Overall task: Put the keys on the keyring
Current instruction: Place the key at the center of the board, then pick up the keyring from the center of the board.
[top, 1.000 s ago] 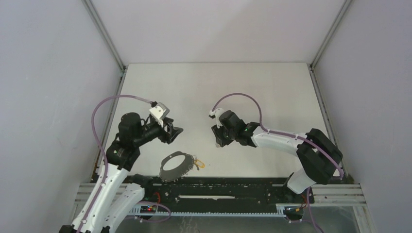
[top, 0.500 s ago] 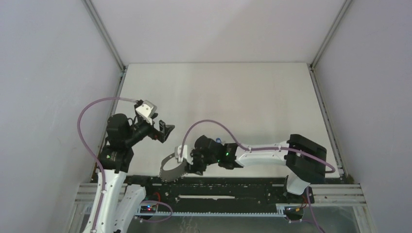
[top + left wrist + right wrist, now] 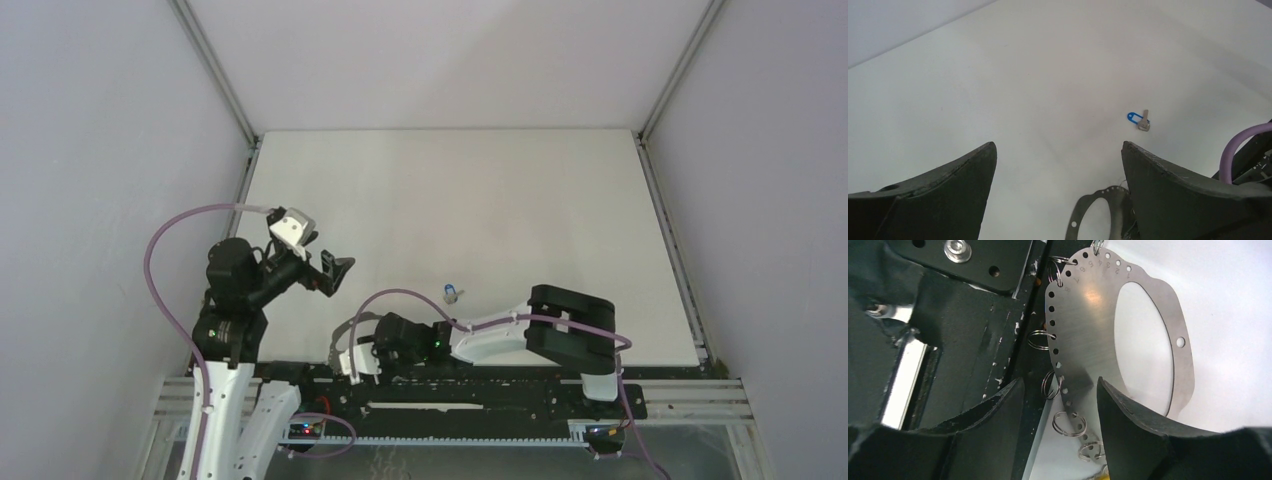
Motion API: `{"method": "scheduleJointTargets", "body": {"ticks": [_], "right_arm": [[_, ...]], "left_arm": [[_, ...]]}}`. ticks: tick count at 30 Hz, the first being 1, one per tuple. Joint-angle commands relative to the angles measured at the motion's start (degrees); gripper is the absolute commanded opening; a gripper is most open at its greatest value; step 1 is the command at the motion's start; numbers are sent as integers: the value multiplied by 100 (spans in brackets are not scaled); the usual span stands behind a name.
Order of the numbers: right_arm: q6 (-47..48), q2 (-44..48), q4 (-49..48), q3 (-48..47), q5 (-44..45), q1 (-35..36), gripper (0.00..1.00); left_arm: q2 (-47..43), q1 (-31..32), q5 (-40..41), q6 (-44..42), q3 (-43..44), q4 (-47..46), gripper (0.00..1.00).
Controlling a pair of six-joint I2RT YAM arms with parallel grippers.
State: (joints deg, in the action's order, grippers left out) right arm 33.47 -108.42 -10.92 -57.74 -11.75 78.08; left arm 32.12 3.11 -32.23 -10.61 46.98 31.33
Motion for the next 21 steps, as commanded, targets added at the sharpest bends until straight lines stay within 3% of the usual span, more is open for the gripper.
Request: {"method": "scheduleJointTargets", "body": {"ticks": [1, 7, 10, 14, 18, 21], "right_arm": [[526, -229, -564, -249, 568, 97, 64], [917, -664, -915, -361, 1030, 221, 64], [974, -824, -1234, -361, 1428, 268, 57], [888, -852, -1392, -357, 1487, 269, 34], [732, -668, -1718, -239, 1645, 269, 0], [697, -418, -2287, -7, 1934, 269, 0]], "left_arm": [[-60, -65, -117, -83, 300, 49, 100], [-56, -65, -107, -73, 276, 48, 100], [-42, -66, -126, -66, 254, 51, 100], [-21, -70, -159, -58, 233, 49, 100], [-11, -67, -178, -49, 245, 23, 100], [1, -72, -215, -67, 281, 20, 99]]}}
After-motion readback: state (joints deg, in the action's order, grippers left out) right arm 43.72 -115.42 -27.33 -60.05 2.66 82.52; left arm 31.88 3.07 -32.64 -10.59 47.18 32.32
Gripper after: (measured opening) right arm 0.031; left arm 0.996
